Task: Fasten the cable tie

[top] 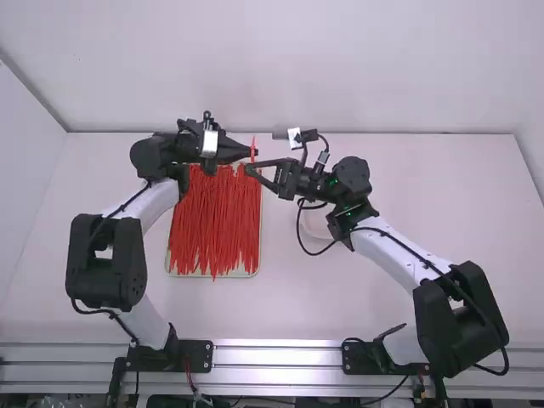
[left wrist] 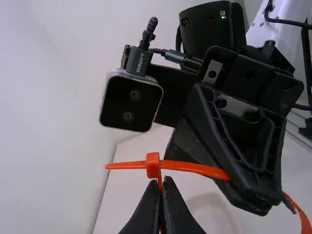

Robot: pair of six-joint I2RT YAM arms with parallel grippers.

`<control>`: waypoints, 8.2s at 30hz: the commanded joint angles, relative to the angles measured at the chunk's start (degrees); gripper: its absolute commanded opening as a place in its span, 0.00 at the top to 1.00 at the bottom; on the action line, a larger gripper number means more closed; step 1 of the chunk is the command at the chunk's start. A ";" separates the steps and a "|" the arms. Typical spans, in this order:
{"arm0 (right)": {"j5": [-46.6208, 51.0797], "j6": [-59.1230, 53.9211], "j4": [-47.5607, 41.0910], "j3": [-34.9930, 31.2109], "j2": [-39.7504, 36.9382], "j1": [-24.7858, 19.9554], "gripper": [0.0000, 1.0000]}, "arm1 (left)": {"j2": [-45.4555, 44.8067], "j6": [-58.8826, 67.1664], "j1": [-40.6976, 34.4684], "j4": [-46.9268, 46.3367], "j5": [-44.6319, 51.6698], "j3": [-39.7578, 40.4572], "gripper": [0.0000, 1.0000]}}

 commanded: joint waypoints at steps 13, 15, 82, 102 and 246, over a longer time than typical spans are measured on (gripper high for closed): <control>2.97 -0.35 0.72 0.17 0.17 -1.84 1.00 | -0.33 -1.55 -2.25 1.05 1.14 -1.53 0.99; 2.95 -0.31 0.70 0.17 0.17 -2.40 1.00 | -0.33 -1.92 -2.19 1.07 1.14 -1.53 0.99; -4.37 -0.31 0.52 2.38 0.17 -7.85 0.69 | -0.35 -5.92 -4.11 0.94 1.16 -4.42 0.99; -4.66 -0.35 0.74 2.38 0.17 -7.80 1.00 | -0.33 -5.90 -6.01 -4.02 1.16 -4.42 0.99; -22.62 -20.20 -16.61 3.39 0.17 -18.78 1.00 | -0.42 -32.89 6.69 -13.29 -9.20 -7.41 0.01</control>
